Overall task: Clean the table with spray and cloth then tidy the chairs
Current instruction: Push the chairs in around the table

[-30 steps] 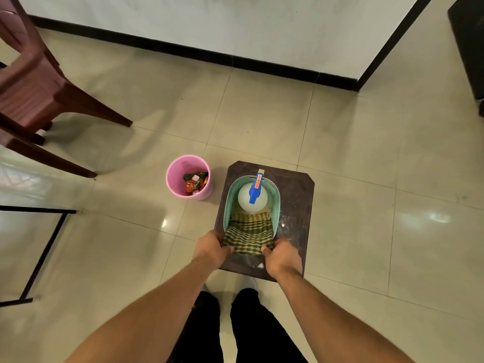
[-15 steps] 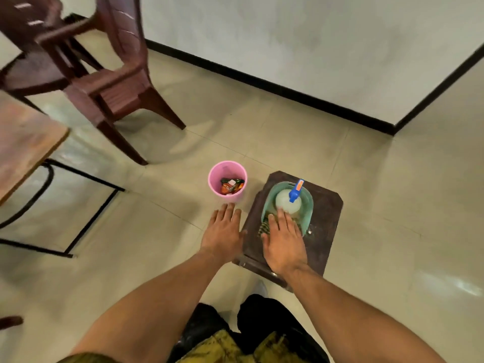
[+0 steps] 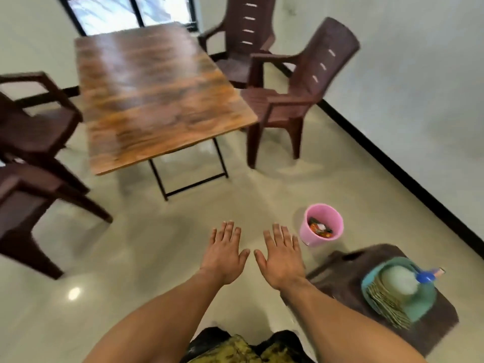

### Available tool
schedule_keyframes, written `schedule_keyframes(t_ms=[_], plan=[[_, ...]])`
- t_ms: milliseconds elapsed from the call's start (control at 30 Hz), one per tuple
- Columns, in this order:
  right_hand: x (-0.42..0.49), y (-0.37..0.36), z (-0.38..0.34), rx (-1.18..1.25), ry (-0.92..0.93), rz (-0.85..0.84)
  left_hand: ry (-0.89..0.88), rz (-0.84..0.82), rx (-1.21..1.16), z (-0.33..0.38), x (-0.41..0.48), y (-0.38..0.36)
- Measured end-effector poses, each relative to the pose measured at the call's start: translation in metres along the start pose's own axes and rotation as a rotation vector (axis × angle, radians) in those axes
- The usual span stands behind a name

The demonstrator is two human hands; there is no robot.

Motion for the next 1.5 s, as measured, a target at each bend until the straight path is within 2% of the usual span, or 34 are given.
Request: schedule_keyframes(t_ms=[267,467,667,933,1133,1267,1367,1500], plan=[[0.069,-0.054,-0.224,-0.093,0.313,-0.130,0.429,0.055,-0.199,-0.219,-0.067,-0.021],[0.127,-0.103,-0.361,-0.148,0.526,-0.212,0.715,0.079,-0.310,-0.351,-0.109,-0.039],[0.197,-0.157,-0.527,-0.165,0.755,-0.305,0.969,0.057,-0.333,-0.498,-0.137,-0.061],[0.242,-0.206,-0.722,-0.210,1.000,-0.432,1.238,0.012,-0.356,-0.653,-0.182,-0.046],[0.243,-0.249,-0.840,-0.190,1.114,-0.479,1.364,0.037,-0.304,-0.757,-0.237,-0.052],[0.215,-0.297,-0.932,-0.139,1.179,-0.502,1.405,0.063,-0.246,-0.853,-0.292,-0.067],[0.192,-0.335,-0.994,-0.091,1.200,-0.494,1.383,0.103,-0.229,-0.926,-0.323,-0.071],[0.152,-0.385,-1.088,0.012,1.151,-0.472,1.251,0.146,-0.206,-1.027,-0.371,-0.074]])
Point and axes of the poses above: each hand's wrist, its own x-axis towards the middle knuckle, its own y-axis out of the back of the hand, z = x × y, the point moved 2 cm from there along x, towards the middle knuckle, and after that the axes turned 14 degrees about x, right-handed, at the moved point
